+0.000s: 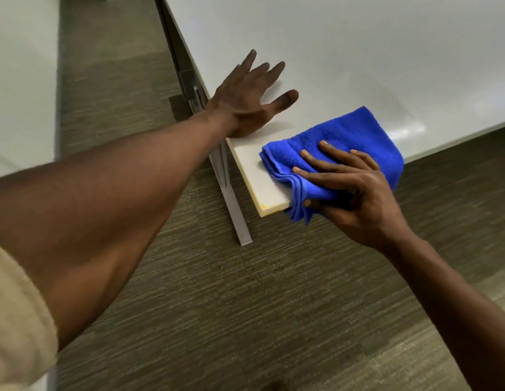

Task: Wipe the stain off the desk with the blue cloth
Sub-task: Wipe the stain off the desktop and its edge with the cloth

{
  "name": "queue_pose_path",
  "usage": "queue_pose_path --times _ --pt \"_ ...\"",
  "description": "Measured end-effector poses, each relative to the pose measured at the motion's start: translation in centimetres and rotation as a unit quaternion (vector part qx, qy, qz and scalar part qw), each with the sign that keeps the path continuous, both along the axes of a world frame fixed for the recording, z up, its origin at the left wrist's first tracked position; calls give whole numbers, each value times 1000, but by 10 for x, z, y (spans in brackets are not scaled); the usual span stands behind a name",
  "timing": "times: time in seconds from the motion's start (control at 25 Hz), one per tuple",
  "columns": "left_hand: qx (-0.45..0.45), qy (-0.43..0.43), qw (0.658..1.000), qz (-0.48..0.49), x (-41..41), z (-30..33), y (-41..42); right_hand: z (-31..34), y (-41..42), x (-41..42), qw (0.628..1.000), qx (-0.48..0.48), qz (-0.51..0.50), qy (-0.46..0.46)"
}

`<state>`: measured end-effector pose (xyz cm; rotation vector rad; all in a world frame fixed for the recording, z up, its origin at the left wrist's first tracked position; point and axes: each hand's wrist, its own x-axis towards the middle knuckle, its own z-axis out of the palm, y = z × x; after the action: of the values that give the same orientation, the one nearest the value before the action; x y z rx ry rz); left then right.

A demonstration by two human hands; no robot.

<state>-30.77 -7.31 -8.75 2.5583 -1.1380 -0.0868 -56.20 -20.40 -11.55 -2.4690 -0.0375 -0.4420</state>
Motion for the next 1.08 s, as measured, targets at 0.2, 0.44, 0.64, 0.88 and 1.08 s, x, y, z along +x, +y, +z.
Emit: queue_pose_path --times 0.2,0.44,0.64,0.88,1.08 --pt "26 -1 1000 -6 1 1 0 -11 19 3 997 -23 -59 -49" --pt "26 -16 999 -13 1 0 -1 -16 26 1 995 -28 -60 -74" --pt "22 -14 1000 -9 -2 0 -1 -8 7 -4 999 -35 2 -29" --pt "22 -22 999 -16 -2 0 1 -18 29 1 995 -29 -65 -67" --pt "18 -23 999 -14 -3 1 2 -18 23 0 996 -17 -42 -70"
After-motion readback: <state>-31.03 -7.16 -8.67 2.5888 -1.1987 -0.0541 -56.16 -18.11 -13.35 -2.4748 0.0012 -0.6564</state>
